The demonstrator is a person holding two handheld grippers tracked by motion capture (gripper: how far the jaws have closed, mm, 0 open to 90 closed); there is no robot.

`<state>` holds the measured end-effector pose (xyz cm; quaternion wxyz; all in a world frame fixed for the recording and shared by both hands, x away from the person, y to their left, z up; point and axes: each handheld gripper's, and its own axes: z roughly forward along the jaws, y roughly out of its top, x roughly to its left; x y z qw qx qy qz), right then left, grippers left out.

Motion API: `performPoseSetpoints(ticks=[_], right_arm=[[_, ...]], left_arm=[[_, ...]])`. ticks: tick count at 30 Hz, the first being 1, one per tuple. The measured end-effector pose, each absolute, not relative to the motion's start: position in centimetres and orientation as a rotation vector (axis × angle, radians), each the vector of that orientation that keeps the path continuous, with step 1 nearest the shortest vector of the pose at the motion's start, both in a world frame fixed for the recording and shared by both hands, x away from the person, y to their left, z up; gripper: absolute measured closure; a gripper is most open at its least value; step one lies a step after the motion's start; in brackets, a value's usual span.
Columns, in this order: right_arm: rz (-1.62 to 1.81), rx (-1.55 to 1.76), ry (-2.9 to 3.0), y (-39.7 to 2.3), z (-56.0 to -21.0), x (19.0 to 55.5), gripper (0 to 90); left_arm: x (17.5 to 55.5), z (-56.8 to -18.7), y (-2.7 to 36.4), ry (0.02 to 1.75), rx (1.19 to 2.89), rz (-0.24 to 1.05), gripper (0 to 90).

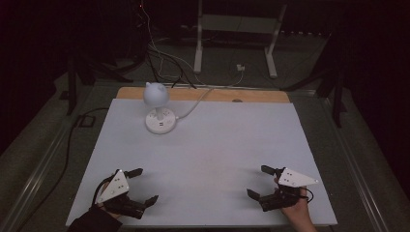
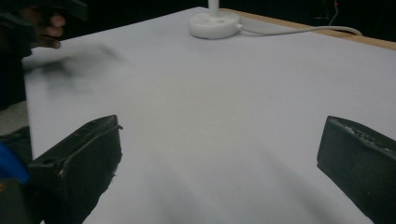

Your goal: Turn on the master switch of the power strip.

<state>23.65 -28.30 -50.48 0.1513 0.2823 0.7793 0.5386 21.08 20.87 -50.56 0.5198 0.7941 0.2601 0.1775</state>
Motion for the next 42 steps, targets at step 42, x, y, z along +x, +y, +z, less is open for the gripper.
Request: performPoseSetpoints(ticks=[42], right_arm=[[1.467,0.777,2.218,-27.8,-50.5,23.4,0.0]], left_arm=[[21.0,-50.8,19.6,0.573,1.972,0.347,0.2]])
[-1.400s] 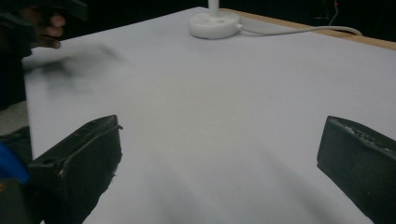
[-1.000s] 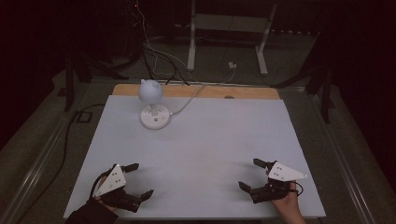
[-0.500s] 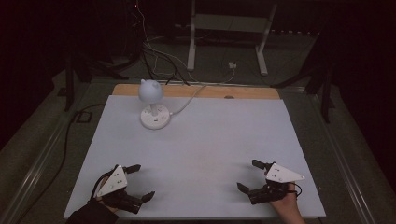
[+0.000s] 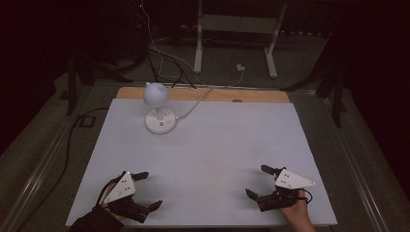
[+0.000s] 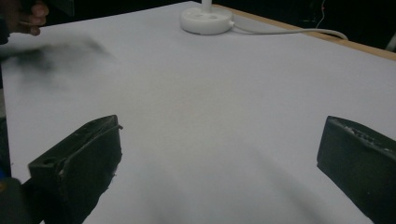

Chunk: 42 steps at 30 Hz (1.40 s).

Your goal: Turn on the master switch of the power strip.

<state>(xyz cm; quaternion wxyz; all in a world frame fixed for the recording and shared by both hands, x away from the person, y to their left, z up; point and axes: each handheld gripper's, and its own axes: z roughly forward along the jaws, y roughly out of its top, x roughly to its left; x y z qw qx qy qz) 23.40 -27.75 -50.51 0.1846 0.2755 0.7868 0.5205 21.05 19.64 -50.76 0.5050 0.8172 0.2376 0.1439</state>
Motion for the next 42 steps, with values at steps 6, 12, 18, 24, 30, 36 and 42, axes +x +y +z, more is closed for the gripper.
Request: performPoseSetpoints(ticks=[6,12,18,24,30,36,42], right_arm=[[1.446,0.766,2.213,-27.5,-50.4,23.2,0.1],[1.453,0.767,2.210,-27.4,-50.3,23.0,0.0],[1.464,0.763,2.202,-27.4,-50.1,22.9,0.0],[1.476,0.769,2.197,-27.5,-50.1,22.9,0.1],[1.500,0.777,2.193,-27.6,-50.0,22.9,0.1],[1.503,0.776,2.195,-27.5,-50.0,22.9,0.0],[1.509,0.776,2.195,-27.6,-50.0,23.0,0.1]], left_arm=[[21.1,-50.4,18.9,0.530,2.003,0.317,0.2],[21.2,-49.9,18.4,0.520,2.030,0.297,0.2],[21.9,-49.1,17.9,0.512,2.054,0.278,0.2],[22.6,-47.8,17.5,0.500,2.053,0.268,0.2],[23.2,-47.0,17.3,0.501,2.054,0.258,0.2],[24.2,-46.2,17.1,0.515,2.046,0.266,0.2],[25.1,-45.6,16.9,0.528,2.049,0.284,0.2]])
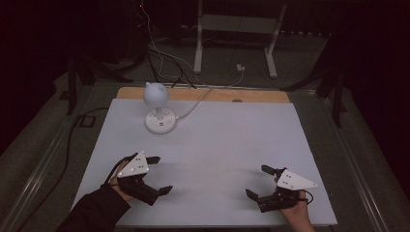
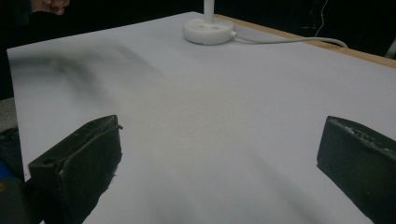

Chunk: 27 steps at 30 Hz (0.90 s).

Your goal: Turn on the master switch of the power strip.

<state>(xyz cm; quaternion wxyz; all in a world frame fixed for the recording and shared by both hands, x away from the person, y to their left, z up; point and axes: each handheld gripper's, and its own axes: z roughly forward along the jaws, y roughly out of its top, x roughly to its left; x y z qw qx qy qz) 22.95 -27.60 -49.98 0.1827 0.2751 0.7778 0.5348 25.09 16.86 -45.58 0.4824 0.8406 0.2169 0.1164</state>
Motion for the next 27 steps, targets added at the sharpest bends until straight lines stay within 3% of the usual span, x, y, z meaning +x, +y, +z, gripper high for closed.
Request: performPoseSetpoints(ticks=[27], right_arm=[[1.522,0.782,2.194,-27.7,-50.0,23.1,0.1]], left_arm=[[29.6,-44.2,15.6,0.630,2.005,0.391,0.2]])
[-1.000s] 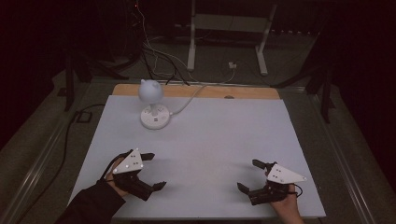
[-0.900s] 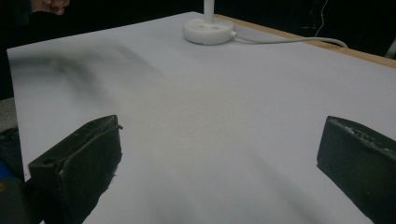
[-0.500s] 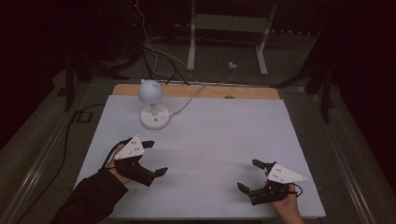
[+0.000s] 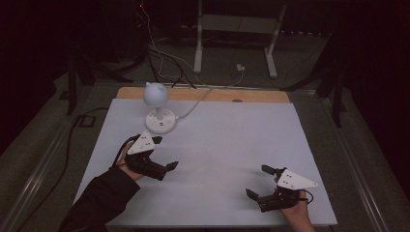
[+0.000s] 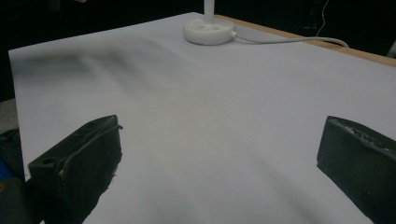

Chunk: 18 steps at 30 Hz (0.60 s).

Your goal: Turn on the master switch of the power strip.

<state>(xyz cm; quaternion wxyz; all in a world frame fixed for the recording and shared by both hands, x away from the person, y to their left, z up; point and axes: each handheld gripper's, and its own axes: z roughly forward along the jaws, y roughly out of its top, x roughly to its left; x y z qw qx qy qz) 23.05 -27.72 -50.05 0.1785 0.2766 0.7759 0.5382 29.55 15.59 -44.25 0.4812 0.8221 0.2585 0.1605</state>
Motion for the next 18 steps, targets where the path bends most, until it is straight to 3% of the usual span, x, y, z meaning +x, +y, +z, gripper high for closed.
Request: performPoseSetpoints(ticks=[18], right_arm=[[1.529,0.779,2.193,-27.8,-50.0,23.0,0.1]], left_arm=[[33.4,-44.6,15.2,0.740,1.948,0.475,0.2]])
